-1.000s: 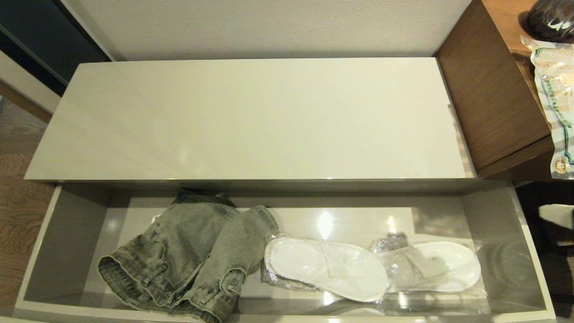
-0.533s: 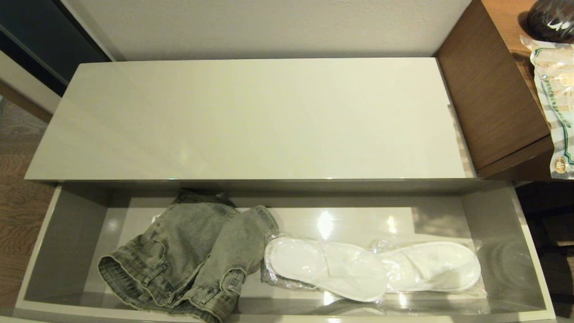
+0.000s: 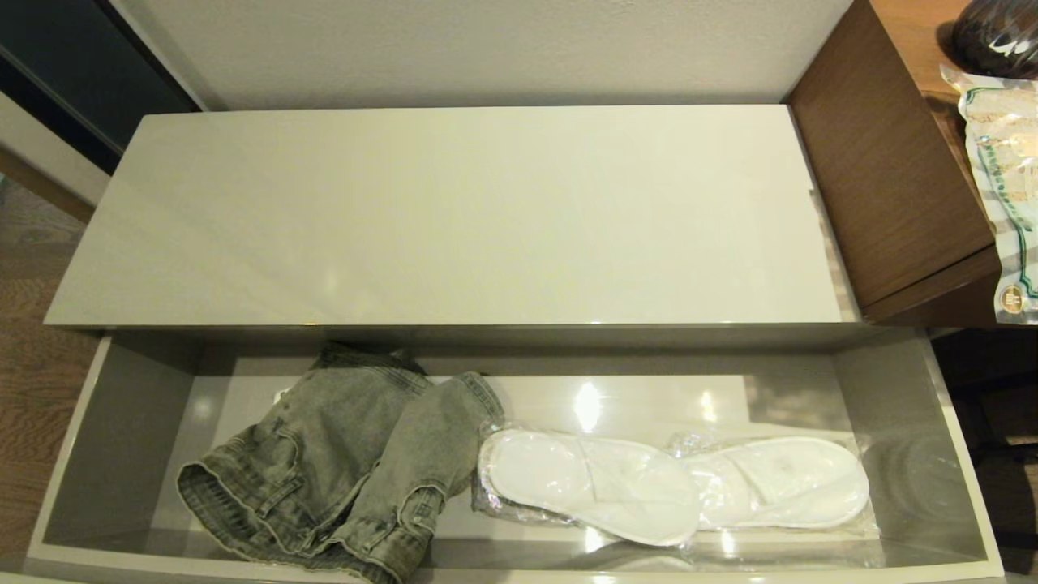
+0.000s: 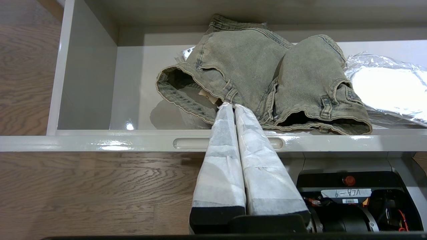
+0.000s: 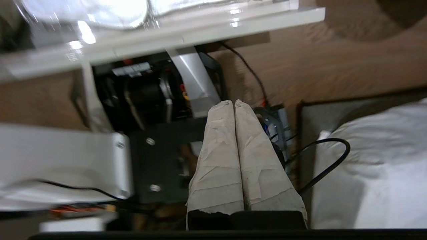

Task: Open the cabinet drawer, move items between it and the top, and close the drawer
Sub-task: Close the drawer

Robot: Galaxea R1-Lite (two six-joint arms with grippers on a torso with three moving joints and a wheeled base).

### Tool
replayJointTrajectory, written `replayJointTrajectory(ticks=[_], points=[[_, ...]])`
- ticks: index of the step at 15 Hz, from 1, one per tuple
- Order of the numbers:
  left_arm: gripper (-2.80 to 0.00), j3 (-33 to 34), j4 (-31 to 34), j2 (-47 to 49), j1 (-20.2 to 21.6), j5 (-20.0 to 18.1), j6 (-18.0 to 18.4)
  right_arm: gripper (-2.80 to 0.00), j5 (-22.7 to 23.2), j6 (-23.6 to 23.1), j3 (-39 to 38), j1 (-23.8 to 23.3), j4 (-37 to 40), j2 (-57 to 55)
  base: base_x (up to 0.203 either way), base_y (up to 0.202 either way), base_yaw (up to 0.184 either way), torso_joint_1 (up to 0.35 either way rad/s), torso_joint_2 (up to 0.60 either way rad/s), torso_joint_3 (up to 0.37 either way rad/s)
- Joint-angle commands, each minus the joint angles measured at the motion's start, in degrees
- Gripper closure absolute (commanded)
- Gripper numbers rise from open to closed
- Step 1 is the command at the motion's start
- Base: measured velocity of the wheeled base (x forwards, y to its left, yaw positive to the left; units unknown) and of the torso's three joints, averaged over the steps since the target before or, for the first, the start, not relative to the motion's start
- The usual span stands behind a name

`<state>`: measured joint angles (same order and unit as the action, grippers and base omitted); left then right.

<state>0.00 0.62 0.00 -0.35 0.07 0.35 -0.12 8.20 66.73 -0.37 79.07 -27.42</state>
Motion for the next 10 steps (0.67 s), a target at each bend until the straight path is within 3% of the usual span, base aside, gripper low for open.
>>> replayJointTrajectory(ticks=[1, 4, 8, 10], points=[[0.0, 0.0, 0.0, 0.1, 0.0, 0.0, 0.0, 0.0, -0.2, -6.9, -9.8, -1.7, -3.6, 12.9, 0.0, 0.0, 0.0, 0.0, 0.0, 0.0], [0.0, 0.0, 0.0, 0.1, 0.0, 0.0, 0.0, 0.0, -1.8, -12.7, -22.5, -0.8, -17.4, 22.8, 0.0, 0.0, 0.0, 0.0, 0.0, 0.0], [0.0, 0.0, 0.0, 0.1, 0.0, 0.0, 0.0, 0.0, -3.7, -15.1, -41.5, -0.3, -54.7, 26.6, 0.0, 0.0, 0.0, 0.0, 0.0, 0.0], [0.0, 0.0, 0.0, 0.1, 0.0, 0.0, 0.0, 0.0, -5.4, -15.3, -47.1, -0.2, -65.8, 27.0, 0.0, 0.0, 0.0, 0.0, 0.0, 0.0]])
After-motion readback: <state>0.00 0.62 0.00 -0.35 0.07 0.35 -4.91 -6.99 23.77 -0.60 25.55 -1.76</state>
